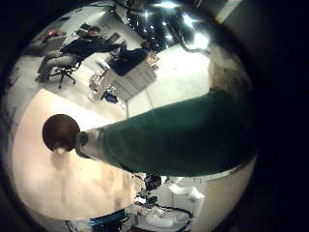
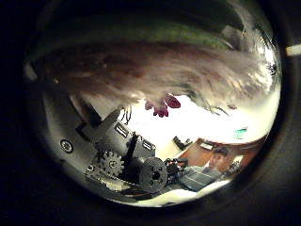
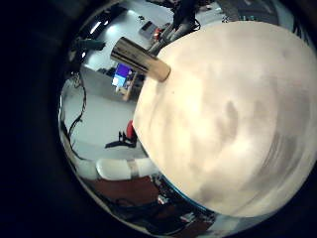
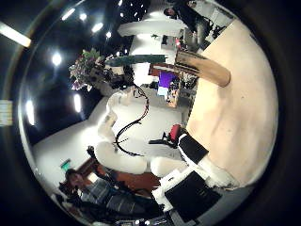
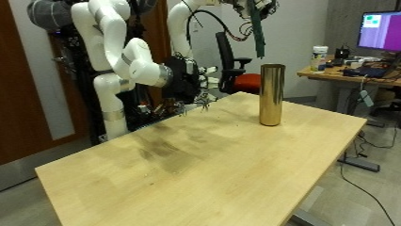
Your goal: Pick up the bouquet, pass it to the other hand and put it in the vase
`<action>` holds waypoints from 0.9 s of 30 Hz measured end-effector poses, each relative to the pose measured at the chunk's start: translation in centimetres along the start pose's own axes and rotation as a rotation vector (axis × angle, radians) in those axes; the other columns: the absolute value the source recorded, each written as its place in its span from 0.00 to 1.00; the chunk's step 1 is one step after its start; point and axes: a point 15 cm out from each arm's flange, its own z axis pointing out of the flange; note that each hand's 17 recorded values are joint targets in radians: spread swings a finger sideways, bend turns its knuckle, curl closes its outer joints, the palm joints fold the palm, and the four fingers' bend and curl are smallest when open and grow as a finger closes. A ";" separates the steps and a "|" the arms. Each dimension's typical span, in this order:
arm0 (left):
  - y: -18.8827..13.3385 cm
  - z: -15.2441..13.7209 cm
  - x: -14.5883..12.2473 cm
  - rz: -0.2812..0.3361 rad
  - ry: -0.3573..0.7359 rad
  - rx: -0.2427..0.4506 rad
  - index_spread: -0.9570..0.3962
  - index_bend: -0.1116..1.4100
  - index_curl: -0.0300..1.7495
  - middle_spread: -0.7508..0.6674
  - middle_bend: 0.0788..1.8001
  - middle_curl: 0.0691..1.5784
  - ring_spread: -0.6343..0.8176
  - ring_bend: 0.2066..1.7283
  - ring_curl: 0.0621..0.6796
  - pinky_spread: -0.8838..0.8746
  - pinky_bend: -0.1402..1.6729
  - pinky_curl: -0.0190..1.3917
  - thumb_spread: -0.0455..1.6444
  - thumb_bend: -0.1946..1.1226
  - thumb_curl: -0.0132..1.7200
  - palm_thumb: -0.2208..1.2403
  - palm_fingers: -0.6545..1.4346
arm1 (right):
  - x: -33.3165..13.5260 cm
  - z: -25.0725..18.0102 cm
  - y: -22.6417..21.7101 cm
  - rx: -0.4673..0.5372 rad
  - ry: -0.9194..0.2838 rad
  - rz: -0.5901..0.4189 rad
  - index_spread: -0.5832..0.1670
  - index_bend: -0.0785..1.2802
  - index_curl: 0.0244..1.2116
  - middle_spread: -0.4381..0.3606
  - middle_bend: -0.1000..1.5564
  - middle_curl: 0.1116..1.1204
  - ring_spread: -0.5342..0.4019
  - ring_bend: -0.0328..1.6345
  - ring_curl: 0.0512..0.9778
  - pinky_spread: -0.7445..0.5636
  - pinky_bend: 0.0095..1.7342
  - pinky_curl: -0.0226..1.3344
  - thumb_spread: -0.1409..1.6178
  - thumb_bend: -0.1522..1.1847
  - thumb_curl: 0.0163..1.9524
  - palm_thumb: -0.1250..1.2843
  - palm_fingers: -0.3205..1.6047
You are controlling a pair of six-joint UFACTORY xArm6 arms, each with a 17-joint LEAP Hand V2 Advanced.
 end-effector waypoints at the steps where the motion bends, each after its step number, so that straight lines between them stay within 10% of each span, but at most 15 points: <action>1: -0.1 -0.1 -0.2 -0.004 0.002 0.002 0.20 0.60 0.67 0.17 0.63 0.61 0.17 0.82 0.87 0.14 0.65 0.45 0.04 0.13 0.52 0.90 0.85 | 0.1 0.0 0.0 -0.002 0.000 0.001 0.39 0.17 0.19 0.82 0.17 0.17 0.84 0.28 0.22 0.89 0.25 0.26 0.62 0.09 0.20 0.63 0.16; 27: -2.6 -1.3 -8.5 -0.142 0.016 0.018 0.21 0.59 0.67 0.18 0.63 0.61 0.17 0.81 0.87 0.13 0.65 0.46 0.05 0.13 0.52 0.89 0.84 | 1.3 -0.1 -0.2 -0.004 -0.011 0.021 0.39 0.18 0.21 0.81 0.17 0.17 0.82 0.28 0.22 0.89 0.25 0.25 0.62 0.09 0.21 0.64 0.17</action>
